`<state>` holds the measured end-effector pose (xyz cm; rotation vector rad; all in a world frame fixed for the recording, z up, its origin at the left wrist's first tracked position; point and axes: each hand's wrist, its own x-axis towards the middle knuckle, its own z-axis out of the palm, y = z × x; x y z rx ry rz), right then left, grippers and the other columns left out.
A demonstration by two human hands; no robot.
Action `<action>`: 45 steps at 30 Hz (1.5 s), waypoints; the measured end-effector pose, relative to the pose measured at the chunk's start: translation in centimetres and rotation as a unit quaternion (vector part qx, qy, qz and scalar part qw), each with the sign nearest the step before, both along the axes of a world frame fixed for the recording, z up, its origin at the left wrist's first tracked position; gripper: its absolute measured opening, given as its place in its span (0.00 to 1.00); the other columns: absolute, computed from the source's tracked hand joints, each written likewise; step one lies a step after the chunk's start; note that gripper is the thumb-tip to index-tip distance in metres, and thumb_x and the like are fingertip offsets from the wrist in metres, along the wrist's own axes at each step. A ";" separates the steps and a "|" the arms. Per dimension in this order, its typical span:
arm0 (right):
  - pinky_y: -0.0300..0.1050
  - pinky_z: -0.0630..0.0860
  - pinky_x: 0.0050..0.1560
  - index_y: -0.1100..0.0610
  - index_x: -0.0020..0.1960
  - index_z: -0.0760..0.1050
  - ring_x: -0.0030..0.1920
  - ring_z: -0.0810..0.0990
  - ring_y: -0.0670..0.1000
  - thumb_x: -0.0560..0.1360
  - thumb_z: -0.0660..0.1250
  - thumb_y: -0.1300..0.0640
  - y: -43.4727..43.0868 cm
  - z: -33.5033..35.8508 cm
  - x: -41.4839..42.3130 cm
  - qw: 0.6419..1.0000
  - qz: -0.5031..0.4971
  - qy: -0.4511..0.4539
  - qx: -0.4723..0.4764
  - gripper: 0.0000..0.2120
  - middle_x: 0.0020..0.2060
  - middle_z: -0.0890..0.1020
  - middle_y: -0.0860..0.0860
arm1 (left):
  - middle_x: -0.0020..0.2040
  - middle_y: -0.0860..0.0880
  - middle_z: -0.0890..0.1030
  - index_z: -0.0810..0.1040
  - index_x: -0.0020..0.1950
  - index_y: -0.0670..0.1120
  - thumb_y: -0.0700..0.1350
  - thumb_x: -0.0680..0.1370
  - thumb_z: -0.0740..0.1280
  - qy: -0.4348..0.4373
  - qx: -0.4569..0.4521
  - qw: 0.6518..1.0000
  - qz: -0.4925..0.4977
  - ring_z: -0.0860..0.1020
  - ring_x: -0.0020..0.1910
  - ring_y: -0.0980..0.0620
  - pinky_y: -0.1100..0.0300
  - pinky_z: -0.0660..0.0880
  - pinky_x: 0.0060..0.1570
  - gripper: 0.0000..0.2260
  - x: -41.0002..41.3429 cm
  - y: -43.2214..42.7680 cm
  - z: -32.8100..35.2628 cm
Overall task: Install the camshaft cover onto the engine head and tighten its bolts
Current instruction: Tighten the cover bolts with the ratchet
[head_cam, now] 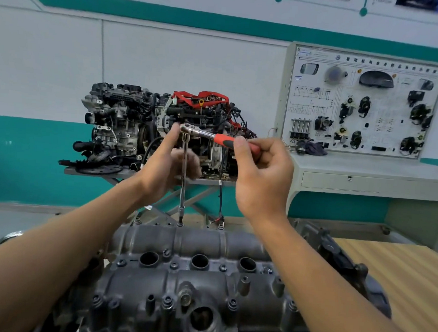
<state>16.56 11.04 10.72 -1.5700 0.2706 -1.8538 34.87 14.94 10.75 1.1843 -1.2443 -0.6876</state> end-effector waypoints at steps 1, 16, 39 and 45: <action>0.38 0.71 0.33 0.53 0.42 0.74 0.32 0.73 0.45 0.77 0.71 0.57 -0.6 -0.1 0.0 1.000 -0.003 -0.002 0.020 0.07 0.33 0.77 0.47 | 0.43 0.42 0.81 0.78 0.41 0.45 0.76 0.72 0.50 -0.020 0.032 0.999 -0.012 0.77 0.40 0.48 0.51 0.69 0.46 0.36 0.6 0.4 -0.9; 0.47 0.70 0.37 0.53 0.43 0.72 0.33 0.72 0.49 0.79 0.66 0.56 -2.8 1.6 1.7 0.988 0.039 -0.038 0.145 0.07 0.35 0.75 0.50 | 0.22 0.52 0.62 0.75 0.44 0.44 0.45 0.77 0.67 -0.017 0.082 0.976 0.199 0.60 0.22 0.52 0.60 0.59 0.26 0.05 -1.8 -3.5 -5.7; 0.42 0.71 0.35 0.52 0.44 0.73 0.34 0.73 0.50 0.79 0.66 0.59 -2.5 0.0 0.5 0.996 0.029 -0.068 0.042 0.06 0.36 0.75 0.54 | 0.21 0.54 0.62 0.65 0.28 0.49 0.48 0.79 0.66 -0.096 0.001 0.957 0.275 0.59 0.20 0.54 0.62 0.60 0.20 0.21 -2.5 -3.5 -6.8; 0.42 0.72 0.35 0.51 0.43 0.73 0.33 0.74 0.48 0.79 0.67 0.57 -3.0 0.2 0.3 0.997 0.024 -0.061 0.032 0.07 0.35 0.76 0.49 | 0.21 0.55 0.63 0.65 0.26 0.51 0.49 0.78 0.67 -0.082 0.001 0.956 0.283 0.60 0.20 0.55 0.60 0.60 0.23 0.22 -2.5 -3.6 -6.7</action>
